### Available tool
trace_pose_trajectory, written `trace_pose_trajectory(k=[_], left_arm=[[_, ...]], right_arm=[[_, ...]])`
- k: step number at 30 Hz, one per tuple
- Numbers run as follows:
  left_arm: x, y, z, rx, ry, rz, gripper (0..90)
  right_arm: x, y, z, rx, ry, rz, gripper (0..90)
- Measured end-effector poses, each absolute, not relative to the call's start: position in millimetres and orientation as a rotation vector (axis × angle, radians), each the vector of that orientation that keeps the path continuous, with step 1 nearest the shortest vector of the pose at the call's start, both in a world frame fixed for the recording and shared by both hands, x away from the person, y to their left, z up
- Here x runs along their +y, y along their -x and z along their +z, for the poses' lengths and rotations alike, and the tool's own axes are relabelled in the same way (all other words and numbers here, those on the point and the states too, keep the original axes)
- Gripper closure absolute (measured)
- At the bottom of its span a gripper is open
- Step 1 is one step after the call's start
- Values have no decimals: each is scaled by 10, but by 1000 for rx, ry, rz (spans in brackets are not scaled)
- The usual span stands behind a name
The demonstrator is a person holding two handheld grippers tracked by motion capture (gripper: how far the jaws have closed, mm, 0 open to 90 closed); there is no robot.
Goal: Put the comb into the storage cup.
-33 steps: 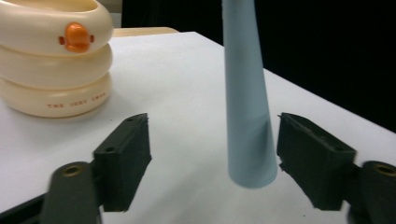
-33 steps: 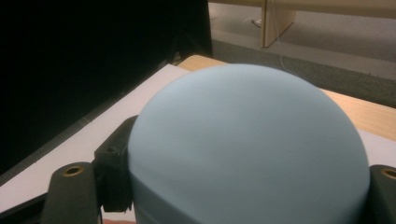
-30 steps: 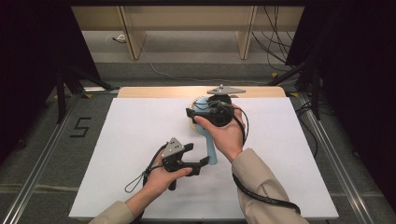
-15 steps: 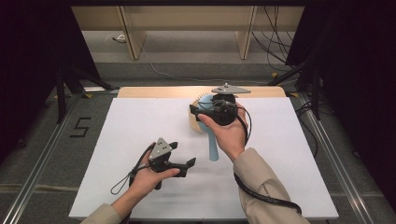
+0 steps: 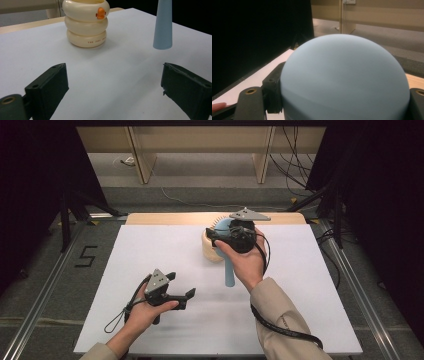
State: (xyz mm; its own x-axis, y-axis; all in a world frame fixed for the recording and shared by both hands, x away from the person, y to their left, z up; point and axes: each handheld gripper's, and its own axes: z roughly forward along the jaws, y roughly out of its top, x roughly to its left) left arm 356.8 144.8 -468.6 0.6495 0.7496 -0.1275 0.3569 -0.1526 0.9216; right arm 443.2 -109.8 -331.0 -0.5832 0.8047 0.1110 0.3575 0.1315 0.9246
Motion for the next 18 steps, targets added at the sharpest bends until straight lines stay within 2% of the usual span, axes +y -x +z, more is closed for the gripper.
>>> trace_pose_trajectory(k=[18], left_arm=[[1710, -3561, -4696, 924, -1741, 522, 71]], right_arm=[[-1135, -4494, -3258, 1904, -1076, 1468, 257]])
